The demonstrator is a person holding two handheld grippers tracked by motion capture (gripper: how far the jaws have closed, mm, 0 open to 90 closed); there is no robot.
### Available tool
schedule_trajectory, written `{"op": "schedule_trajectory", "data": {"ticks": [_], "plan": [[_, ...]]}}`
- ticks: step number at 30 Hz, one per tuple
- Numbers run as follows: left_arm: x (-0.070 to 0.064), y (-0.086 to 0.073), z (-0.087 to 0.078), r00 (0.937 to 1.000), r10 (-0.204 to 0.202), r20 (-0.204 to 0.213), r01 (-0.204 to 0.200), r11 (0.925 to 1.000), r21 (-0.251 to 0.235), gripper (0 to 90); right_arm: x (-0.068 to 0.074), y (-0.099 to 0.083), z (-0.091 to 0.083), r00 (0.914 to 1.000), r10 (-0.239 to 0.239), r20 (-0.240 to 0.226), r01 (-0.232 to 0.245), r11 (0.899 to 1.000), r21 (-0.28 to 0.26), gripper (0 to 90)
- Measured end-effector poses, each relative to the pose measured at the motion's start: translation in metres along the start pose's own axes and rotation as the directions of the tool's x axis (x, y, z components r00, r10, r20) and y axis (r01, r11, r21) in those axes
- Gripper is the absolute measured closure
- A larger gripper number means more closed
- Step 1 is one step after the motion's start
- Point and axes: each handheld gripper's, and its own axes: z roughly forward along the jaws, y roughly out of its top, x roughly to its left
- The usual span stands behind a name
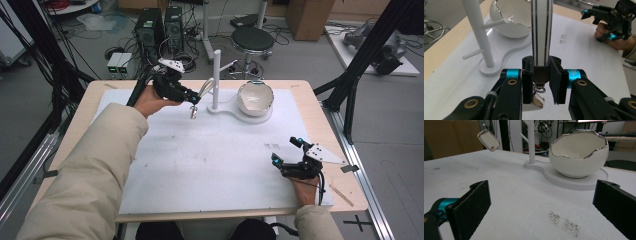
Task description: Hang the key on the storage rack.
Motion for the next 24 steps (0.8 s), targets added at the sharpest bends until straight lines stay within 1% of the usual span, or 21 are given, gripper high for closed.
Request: {"op": "schedule_trajectory", "data": {"ticks": [2,4,5,6,10,11,12,14,15,17,18,19,21,23,24], "plan": [[0.001,0.001,0.004,1.0000,-0.006,0.004,0.006,1.0000,0.001,74.2,-0.001,0.000,0.000,1.0000,-0.010,0.003,0.010,1.000,-0.005,0.6],[0.002,0.001,0.009,0.9999,-0.014,0.010,0.014,0.9999,0.001,74.2,0.000,0.000,0.000,1.0000,0.000,0.000,0.000,1.000,0.001,0.6],[0.003,0.001,0.012,0.9998,-0.017,0.007,0.017,0.9999,0.000,74.2,0.000,0.000,0.000,1.0000,-0.002,0.001,0.002,1.000,-0.001,0.6],[0.003,0.001,0.014,0.9995,-0.030,0.013,0.030,0.9995,-0.007,74.2,0.000,0.000,0.000,1.0000,-0.005,0.003,0.005,1.000,-0.002,0.6],[0.006,0.001,0.025,0.9992,-0.034,0.022,0.034,0.9994,0.009,74.2,0.000,0.000,0.000,1.0000,-0.003,0.002,0.003,1.000,-0.001,0.6],[0.008,0.001,0.028,0.9990,-0.037,0.023,0.037,0.9992,0.014,74.2,0.000,0.000,0.000,1.0000,-0.003,0.001,0.003,1.000,-0.001,0.6],[0.008,0.000,0.029,0.9984,-0.049,0.026,0.049,0.9987,0.012,74.2,0.000,0.000,0.000,1.0000,-0.004,0.004,0.004,1.000,-0.002,0.6],[0.011,-0.001,0.034,0.9978,-0.063,0.022,0.062,0.9980,0.011,74.2,0.000,0.000,0.000,1.0000,-0.004,0.003,0.004,1.000,-0.002,0.6],[0.013,-0.002,0.034,0.9979,-0.061,0.024,0.060,0.9980,0.018,74.2,0.000,0.000,0.000,1.0000,0.000,0.001,0.000,1.000,0.000,0.6],[0.015,-0.003,0.038,0.9968,-0.077,0.020,0.077,0.9969,0.019,74.2,0.000,0.000,0.000,1.0000,0.000,0.000,0.000,1.000,0.000,0.6],[0.017,-0.004,0.039,0.9961,-0.085,0.024,0.085,0.9962,0.021,74.2,0.000,0.000,0.000,1.0000,0.000,0.000,0.000,1.000,0.001,0.6],[0.018,-0.004,0.041,0.9964,-0.084,0.017,0.083,0.9961,0.029,74.2,0.000,0.000,0.000,1.0000,-0.005,0.001,0.005,1.000,-0.002,0.6],[0.019,-0.005,0.044,0.9958,-0.090,0.017,0.090,0.9955,0.029,74.2,0.000,0.000,0.000,1.0000,-0.001,0.000,0.001,1.000,0.000,0.6],[0.022,-0.006,0.047,0.9954,-0.095,0.014,0.094,0.9951,0.029,74.2,-0.001,0.000,0.000,1.0000,-0.006,0.004,0.006,1.000,-0.003,0.6],[0.022,-0.006,0.048,0.9946,-0.104,0.010,0.103,0.9942,0.029,74.2,0.000,0.000,0.000,1.0000,-0.004,0.001,0.004,1.000,-0.002,0.6]]}}
